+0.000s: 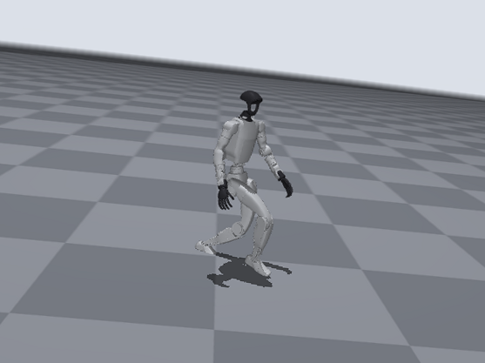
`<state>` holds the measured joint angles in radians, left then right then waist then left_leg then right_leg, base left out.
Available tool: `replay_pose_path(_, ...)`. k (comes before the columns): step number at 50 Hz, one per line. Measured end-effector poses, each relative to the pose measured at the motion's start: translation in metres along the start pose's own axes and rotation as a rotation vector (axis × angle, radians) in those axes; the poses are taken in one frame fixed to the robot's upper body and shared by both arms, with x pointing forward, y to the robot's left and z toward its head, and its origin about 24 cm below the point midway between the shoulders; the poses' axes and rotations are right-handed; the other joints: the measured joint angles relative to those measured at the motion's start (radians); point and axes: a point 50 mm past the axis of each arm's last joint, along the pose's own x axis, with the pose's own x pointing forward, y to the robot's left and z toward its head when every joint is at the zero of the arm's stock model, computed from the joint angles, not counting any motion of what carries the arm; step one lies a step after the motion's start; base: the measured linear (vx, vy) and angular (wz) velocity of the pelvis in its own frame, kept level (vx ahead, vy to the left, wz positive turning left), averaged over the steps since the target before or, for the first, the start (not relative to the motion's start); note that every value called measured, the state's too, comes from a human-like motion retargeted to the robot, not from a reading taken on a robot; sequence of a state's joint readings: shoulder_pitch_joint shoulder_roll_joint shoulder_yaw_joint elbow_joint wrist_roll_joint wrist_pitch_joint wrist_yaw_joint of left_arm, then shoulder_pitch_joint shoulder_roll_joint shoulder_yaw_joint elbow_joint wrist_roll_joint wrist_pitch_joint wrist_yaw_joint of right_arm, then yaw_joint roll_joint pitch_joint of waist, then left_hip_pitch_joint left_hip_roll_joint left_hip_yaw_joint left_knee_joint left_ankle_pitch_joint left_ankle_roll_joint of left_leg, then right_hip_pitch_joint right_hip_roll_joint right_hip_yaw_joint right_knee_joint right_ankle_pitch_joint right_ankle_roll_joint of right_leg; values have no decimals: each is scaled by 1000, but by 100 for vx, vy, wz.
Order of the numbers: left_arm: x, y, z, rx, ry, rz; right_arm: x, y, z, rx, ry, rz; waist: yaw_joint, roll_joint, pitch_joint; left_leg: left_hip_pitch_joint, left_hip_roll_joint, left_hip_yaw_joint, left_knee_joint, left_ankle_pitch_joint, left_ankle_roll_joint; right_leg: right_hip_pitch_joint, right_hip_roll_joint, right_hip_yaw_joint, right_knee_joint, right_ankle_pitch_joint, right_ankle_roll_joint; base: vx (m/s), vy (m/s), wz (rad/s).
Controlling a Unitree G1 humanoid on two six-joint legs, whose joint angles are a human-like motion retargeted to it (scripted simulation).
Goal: Run
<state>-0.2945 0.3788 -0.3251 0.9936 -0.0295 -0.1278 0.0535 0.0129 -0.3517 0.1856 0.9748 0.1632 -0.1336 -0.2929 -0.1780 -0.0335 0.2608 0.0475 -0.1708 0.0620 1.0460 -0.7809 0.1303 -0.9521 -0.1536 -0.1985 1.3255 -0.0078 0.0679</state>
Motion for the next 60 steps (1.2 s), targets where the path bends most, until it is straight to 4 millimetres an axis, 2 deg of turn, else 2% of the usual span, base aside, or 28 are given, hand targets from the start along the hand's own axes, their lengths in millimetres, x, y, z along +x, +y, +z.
replay_pose_path(3,0,-20,-3,15,21,-78,-9,12,-34,-60,150,88,9,45,-13,43,27,-70,-33,41,-42,-87,63,-2,-152,267,109,67,-4,73)
replay_pose_path(4,-1,-26,-8,13,41,-102,-13,16,-43,-75,192,118,12,58,-17,63,36,-96,-42,60,-57,-104,75,-7,-166,320,126,77,-7,61)
replay_pose_path(5,-3,-32,-14,9,63,-125,-17,20,-52,-88,231,149,15,70,-20,86,44,-122,-50,78,-71,-119,83,-15,-169,358,135,83,-6,55)
replay_pose_path(7,-11,-44,-34,-25,145,-161,-24,27,-63,-108,282,204,16,83,-23,142,49,-181,-61,98,-87,-131,84,-23,-103,326,102,89,-5,42)
replay_pose_path(8,-17,-50,-47,-50,198,-175,-26,31,-66,-118,298,229,18,89,-24,170,50,-209,-61,108,-93,-132,83,-28,-56,271,64,92,-7,20)
replay_pose_path(10,-33,-64,-76,-108,322,-201,-28,37,-68,-144,311,273,25,99,-27,209,58,-250,-39,179,-128,-133,105,-41,42,51,-41,92,-10,1)
replay_pose_path(12,-54,-82,-105,-185,460,-229,-27,43,-65,-190,302,318,20,113,-16,225,81,-275,22,429,-210,-117,152,-50,119,-159,-127,89,-10,-5)
replay_pose_path(15,-80,-106,-131,-266,603,-277,-22,50,-51,-248,253,356,26,133,-17,135,94,-277,152,747,-302,-91,207,-54,163,-349,-226,81,-5,-17)
replay_pose_path(17,-85,-112,-133,-295,619,-305,-16,51,-38,-257,210,358,34,135,-29,21,131,-223,266,806,-286,-52,224,-43,145,-423,-248,73,-4,-4)
replay_pose_path(19,-81,-112,-128,-313,590,-313,-10,49,-23,-247,158,345,50,130,-45,-116,189,-152,390,757,-211,6,226,-28,99,-467,-246,67,-5,10)
replay_pose_path(21,-71,-104,-117,-323,526,-306,-3,46,-5,-220,101,332,76,114,-64,-253,236,-88,488,636,-122,85,214,-11,30,-477,-225,61,-7,14)
replay_pose_path(23,-61,-93,-103,-331,446,-289,1,43,12,-185,44,328,107,90,-86,-368,253,-31,512,511,-55,182,183,1,-55,-436,-188,57,-6,10)
replay_pose_path(25,-53,-82,-91,-340,367,-272,2,42,24,-148,-6,340,138,58,-100,-430,239,21,441,422,-23,288,148,14,-142,-341,-130,55,-4,-1)
replay_pose_path(28,-48,-71,-79,-351,278,-267,1,41,38,-109,-80,365,162,21,-107,-440,190,72,223,371,-19,413,123,60,-230,-143,-30,52,-3,-7)
replay_pose_path(30,-46,-64,-72,-349,231,-261,0,39,49,-96,-135,376,162,2,-109,-424,150,87,83,379,-34,469,110,90,-258,-60,14,49,-4,-8)
replay_pose_path(32,-45,-58,-67,-339,197,-257,-2,38,58,-95,-185,387,155,-10,-106,-398,117,86,-11,410,-52,509,102,112,-272,-48,31,47,-6,-12)
replay_pose_path(35,-43,-50,-63,-317,173,-243,-3,38,69,-96,-237,401,145,-15,-101,-360,99,72,-57,446,-61,558,116,139,-304,-108,32,45,-7,-15)
replay_pose_path(37,-41,-46,-63,-312,179,-230,-3,39,73,-93,-245,405,146,-12,-95,-341,104,56,-33,423,-56,592,140,156,-324,-150,33,42,-7,-16)
replay_pose_path(40,-41,-44,-72,-318,231,-212,0,41,70,-89,-216,410,157,-6,-87,-322,123,37,30,353,-39,654,174,164,-352,-236,21,38,-7,-17)
replay_pose_path(43,-46,-51,-88,-334,329,-223,3,45,58,-98,-142,416,176,1,-80,-319,145,26,93,273,-24,713,193,150,-361,-351,-6,32,-6,-18)
replay_pose_path(48,-67,-78,-121,-340,539,-341,5,52,30,-123,33,450,194,21,-66,-283,169,10,70,184,-14,808,216,128,-419,-468,-33,25,-3,-11)
replay_pose_path(51,-84,-95,-137,-344,645,-433,1,56,9,-120,143,480,191,30,-79,-251,163,1,-1,162,-14,843,220,125,-477,-489,-33,20,-1,2)
replay_pose_path(55,-100,-109,-148,-351,723,-525,-6,58,-14,-102,249,510,181,40,-103,-212,152,-3,-100,147,-18,874,213,116,-549,-489,-27,16,1,13)
replay_pose_path(60,-98,-107,-146,-338,711,-529,-12,60,-27,-99,302,531,178,48,-127,-202,143,-6,-170,145,-26,883,203,102,-606,-483,-26,11,2,17)
